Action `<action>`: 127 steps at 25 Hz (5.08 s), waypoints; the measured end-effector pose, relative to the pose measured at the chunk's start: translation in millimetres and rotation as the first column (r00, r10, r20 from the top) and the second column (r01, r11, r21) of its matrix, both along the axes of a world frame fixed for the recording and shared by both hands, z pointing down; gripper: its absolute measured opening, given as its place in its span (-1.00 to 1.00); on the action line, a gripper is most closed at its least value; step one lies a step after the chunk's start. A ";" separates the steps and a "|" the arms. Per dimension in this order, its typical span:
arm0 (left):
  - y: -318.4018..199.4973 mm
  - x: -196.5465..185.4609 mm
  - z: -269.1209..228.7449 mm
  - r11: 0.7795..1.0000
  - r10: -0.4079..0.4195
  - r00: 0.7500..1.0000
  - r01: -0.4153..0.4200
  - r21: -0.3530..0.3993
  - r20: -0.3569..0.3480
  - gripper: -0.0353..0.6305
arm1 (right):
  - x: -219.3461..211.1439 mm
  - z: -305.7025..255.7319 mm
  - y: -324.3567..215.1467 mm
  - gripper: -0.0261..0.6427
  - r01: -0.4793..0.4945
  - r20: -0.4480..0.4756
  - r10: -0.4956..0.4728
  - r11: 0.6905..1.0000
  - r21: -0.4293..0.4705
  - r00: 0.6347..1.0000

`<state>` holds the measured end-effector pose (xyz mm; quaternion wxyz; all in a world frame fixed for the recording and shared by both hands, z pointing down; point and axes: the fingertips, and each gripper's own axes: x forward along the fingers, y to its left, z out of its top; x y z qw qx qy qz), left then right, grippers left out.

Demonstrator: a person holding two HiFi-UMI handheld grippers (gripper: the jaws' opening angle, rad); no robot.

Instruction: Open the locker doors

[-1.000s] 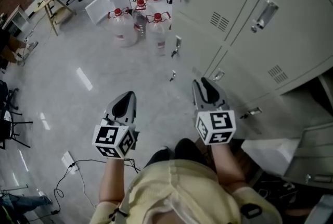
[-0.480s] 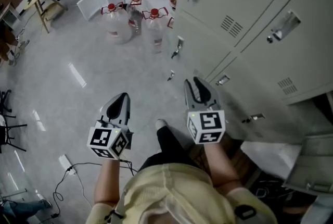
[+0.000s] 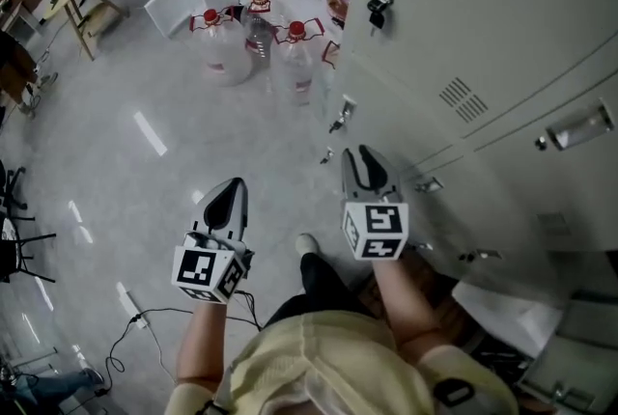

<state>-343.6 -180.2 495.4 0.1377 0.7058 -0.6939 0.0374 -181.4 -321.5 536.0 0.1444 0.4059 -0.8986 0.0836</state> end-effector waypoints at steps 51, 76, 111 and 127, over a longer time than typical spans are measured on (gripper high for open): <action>-59.1 -80.5 62.0 0.983 -0.113 0.992 0.105 -0.149 -0.048 -0.92 | -98.7 126.4 -114.9 -0.67 -0.232 -0.064 0.227 0.969 -0.086 0.972; -48.7 -105.4 78.5 0.986 -0.047 0.995 0.031 -0.167 -0.092 -0.92 | -68.6 127.6 -153.3 -0.60 -0.530 -0.055 0.530 0.848 -0.001 0.847; 12.7 -96.1 66.8 0.981 0.134 0.985 -0.147 -0.124 -0.107 -0.92 | -75.3 131.6 5.3 -0.59 -0.398 -0.130 0.386 0.914 -0.083 0.913; 49.2 -64.1 57.5 0.952 0.285 0.954 -0.293 -0.090 -0.090 -0.92 | -35.7 133.3 69.8 -0.59 -0.404 -0.102 0.392 0.902 -0.152 0.914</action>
